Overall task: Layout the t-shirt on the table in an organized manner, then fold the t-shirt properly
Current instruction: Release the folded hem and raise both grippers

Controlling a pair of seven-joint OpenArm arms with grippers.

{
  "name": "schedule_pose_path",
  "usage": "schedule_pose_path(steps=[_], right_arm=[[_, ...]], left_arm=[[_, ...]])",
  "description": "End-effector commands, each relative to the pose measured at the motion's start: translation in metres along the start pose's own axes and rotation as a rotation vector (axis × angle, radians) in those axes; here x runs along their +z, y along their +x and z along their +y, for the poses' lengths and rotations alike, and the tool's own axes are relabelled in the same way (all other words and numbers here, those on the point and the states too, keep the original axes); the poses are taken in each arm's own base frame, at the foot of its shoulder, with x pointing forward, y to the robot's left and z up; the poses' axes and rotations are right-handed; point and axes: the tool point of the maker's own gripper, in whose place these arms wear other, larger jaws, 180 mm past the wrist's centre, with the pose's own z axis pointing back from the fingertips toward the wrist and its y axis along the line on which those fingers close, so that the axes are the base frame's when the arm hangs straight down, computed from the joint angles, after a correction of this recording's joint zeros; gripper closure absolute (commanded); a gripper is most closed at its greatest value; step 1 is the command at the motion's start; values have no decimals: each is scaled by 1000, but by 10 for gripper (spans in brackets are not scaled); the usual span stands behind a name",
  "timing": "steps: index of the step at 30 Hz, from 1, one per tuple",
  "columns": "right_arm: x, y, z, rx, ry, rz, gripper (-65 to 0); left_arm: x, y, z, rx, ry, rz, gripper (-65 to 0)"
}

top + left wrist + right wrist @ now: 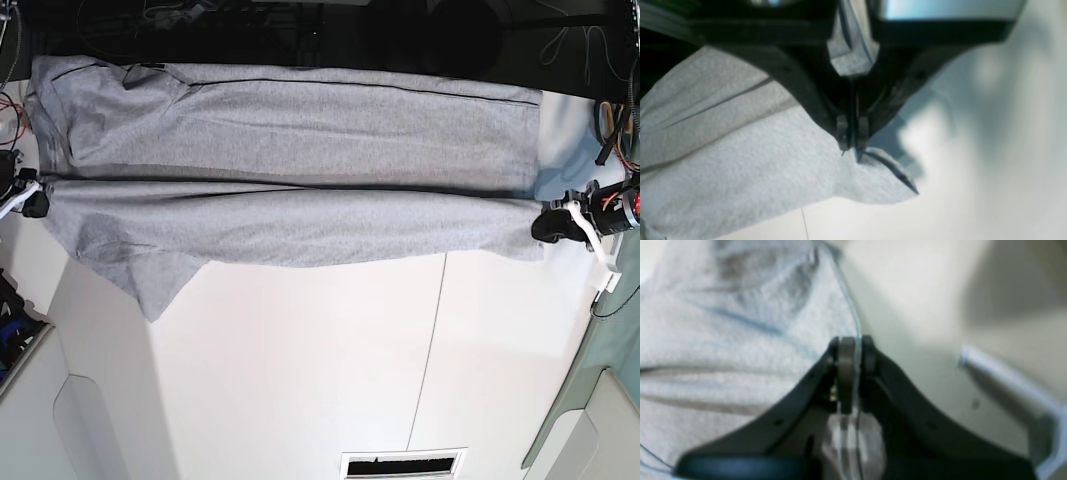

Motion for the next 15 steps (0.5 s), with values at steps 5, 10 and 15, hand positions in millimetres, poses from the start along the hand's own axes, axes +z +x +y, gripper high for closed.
schedule_pose_path(steps=[5,10,15], right_arm=[[6,7,-9,-18,-27,-54,-210],[9,46,-8,-14,-32,-229,-354],[3,104,3,3,-69,-328,-354]], left_arm=[[4,20,-3,-19,-12,-56,0],[4,17,-3,-18,-12,-48,0],[4,13,-3,-18,-12,-26,0]])
